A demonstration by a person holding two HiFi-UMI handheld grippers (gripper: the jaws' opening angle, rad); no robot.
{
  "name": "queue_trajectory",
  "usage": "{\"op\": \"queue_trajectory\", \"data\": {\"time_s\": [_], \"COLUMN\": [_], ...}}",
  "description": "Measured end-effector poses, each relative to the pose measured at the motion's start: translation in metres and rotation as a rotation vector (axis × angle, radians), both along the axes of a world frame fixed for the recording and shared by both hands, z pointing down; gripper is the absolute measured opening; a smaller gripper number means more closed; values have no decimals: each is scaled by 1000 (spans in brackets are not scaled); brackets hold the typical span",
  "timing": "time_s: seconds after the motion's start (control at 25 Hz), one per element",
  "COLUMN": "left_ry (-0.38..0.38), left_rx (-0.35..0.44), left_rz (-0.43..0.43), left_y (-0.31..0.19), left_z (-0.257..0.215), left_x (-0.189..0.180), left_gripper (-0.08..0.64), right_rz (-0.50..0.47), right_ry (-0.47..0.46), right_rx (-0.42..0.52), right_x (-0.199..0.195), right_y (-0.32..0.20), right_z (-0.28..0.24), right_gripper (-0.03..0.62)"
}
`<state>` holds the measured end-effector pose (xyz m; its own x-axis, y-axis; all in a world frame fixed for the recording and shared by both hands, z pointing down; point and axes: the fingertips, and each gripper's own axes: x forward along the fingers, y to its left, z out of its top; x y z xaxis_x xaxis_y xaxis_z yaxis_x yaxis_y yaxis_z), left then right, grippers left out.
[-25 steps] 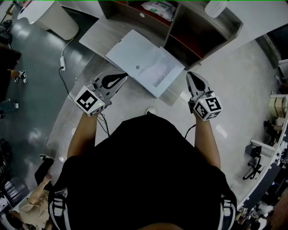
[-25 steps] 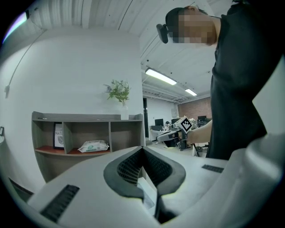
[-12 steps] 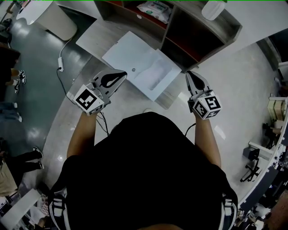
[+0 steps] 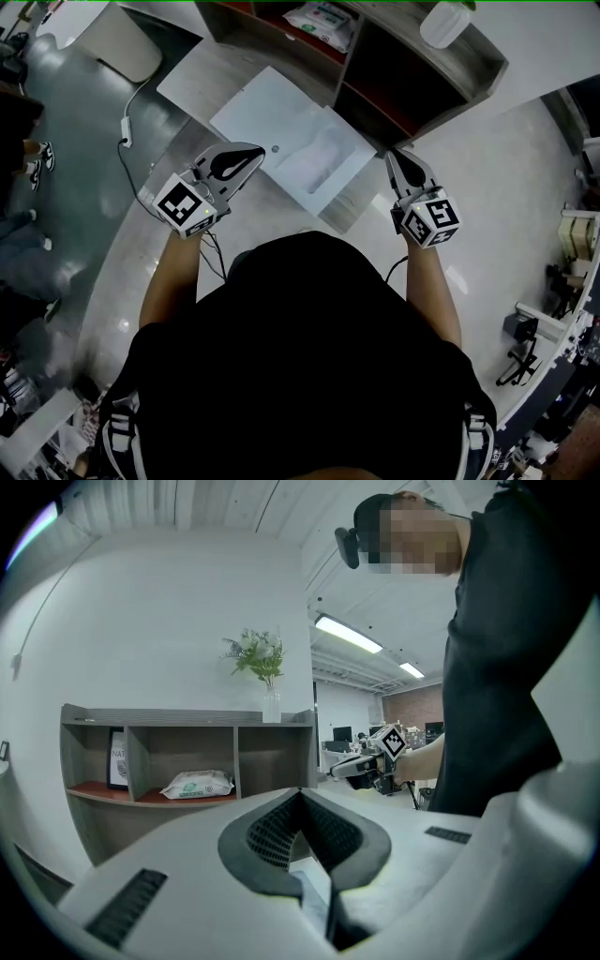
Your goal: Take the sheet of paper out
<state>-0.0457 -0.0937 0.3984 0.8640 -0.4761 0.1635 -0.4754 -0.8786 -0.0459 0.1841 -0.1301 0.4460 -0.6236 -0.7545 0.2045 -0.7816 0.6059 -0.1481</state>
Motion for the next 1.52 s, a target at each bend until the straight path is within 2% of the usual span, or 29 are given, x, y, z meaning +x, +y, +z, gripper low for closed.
{"op": "queue_trajectory", "data": {"time_s": [0.28,0.92,1.52], "left_ry": [4,4,0], "left_rx": [-6,-14,-37], "left_rz": [8,6,139], "left_y": [-2,0,-25], "left_z": [2,3,9], "left_x": [10,0,4], "left_gripper": [21,21,21], "right_rz": [-6,4,114], "right_ry": [0,14,25], "right_rx": [3,7,-6], "right_x": [4,2,6], "right_y": [-5,0,1], "right_z": [-1,-8,-5], "right_gripper": [14,14,14]}}
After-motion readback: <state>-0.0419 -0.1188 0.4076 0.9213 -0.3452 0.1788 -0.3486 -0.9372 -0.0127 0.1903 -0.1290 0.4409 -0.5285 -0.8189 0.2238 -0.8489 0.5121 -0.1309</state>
